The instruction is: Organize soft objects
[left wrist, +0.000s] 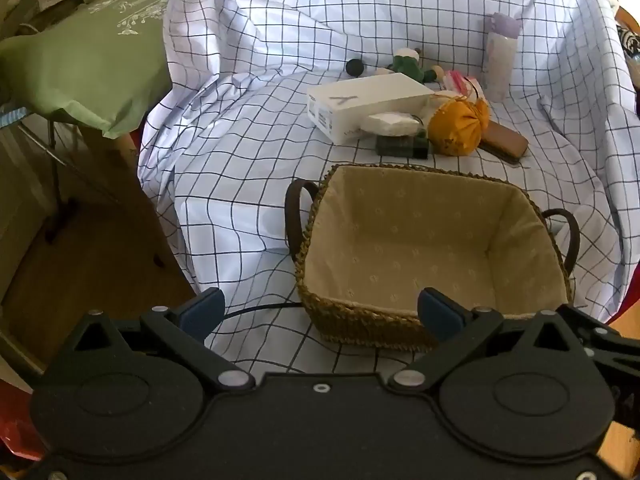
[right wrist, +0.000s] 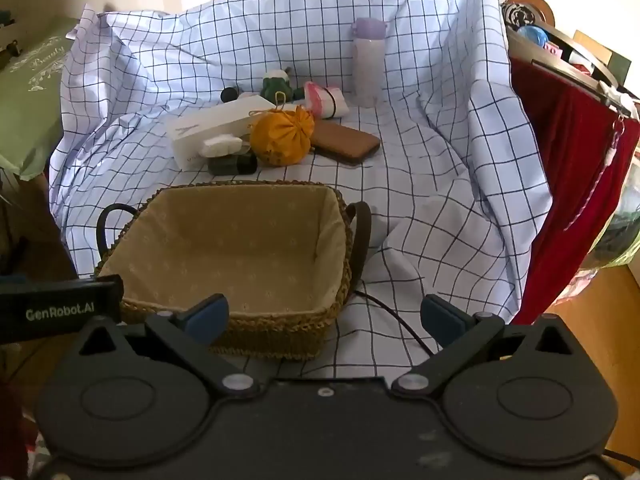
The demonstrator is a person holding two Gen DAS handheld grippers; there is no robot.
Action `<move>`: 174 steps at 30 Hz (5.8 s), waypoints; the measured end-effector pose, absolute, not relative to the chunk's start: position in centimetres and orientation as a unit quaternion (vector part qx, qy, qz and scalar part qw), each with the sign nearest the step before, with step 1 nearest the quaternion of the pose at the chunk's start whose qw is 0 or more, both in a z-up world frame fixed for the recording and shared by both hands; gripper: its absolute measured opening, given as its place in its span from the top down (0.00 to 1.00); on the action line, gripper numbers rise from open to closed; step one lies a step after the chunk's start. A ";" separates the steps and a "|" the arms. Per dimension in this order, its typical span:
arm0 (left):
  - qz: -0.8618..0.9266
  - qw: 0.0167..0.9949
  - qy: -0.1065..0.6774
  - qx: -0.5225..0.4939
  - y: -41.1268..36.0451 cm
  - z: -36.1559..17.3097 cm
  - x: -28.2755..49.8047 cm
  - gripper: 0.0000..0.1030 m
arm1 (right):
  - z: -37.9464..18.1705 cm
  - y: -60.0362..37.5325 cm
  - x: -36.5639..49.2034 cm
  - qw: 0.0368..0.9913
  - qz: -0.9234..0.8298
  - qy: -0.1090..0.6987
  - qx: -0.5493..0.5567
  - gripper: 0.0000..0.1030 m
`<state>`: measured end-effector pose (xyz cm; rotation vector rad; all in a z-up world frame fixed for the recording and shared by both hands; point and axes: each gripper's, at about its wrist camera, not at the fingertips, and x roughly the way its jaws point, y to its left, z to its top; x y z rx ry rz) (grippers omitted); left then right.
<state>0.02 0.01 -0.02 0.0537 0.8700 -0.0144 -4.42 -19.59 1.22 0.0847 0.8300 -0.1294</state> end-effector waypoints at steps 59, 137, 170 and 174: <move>-0.009 0.898 0.438 0.029 0.1 -0.7 -0.1 0.03 | 0.3 -19.6 -4.1 0.905 -0.063 0.418 0.048 0.01; -0.043 0.909 0.413 0.025 -0.4 0.5 11.2 0.11 | 1.5 -21.7 9.7 0.919 -0.032 0.384 0.086 0.02; -0.062 0.884 0.463 0.019 -0.4 -3.1 20.1 0.13 | -4.9 -19.5 26.0 0.894 -0.027 0.442 0.073 0.18; -0.058 0.882 0.467 0.018 -0.3 -3.2 20.5 0.13 | -5.1 -19.3 26.2 0.893 -0.016 0.442 0.082 0.32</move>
